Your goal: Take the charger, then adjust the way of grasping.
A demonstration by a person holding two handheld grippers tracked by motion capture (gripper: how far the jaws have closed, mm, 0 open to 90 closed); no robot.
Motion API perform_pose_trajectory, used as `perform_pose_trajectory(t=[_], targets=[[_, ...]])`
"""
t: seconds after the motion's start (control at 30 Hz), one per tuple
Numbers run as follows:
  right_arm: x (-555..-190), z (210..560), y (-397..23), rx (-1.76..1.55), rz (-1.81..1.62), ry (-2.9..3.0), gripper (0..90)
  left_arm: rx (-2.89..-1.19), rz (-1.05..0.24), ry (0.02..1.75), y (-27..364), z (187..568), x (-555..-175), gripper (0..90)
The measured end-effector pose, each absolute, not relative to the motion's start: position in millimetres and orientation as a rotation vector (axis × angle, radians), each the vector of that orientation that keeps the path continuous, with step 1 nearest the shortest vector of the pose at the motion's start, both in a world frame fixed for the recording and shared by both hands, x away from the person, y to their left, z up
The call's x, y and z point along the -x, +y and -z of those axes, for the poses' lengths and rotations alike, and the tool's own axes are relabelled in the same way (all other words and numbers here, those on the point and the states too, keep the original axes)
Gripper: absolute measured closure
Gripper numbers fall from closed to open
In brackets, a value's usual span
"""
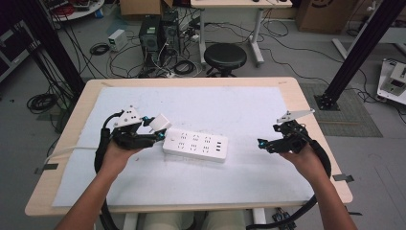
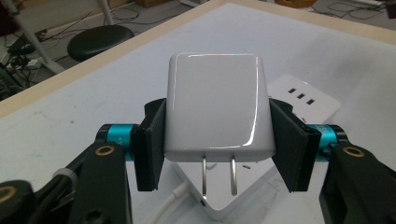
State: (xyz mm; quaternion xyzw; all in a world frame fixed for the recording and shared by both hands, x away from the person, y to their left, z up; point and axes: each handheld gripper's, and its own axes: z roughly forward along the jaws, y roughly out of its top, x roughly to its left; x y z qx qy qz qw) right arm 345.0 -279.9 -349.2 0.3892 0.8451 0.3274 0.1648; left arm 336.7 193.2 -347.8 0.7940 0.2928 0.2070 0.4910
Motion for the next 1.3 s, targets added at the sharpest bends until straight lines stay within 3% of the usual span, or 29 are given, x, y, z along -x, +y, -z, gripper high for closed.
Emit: perform_pose_trajectory(t=[1.3], targets=[[-326.1, 359.0, -258.6, -1.100, -1.157, 2.549, 17.2, -2.072, -0.370, 0.283, 139.5, 355.0, -305.7, 42.5]])
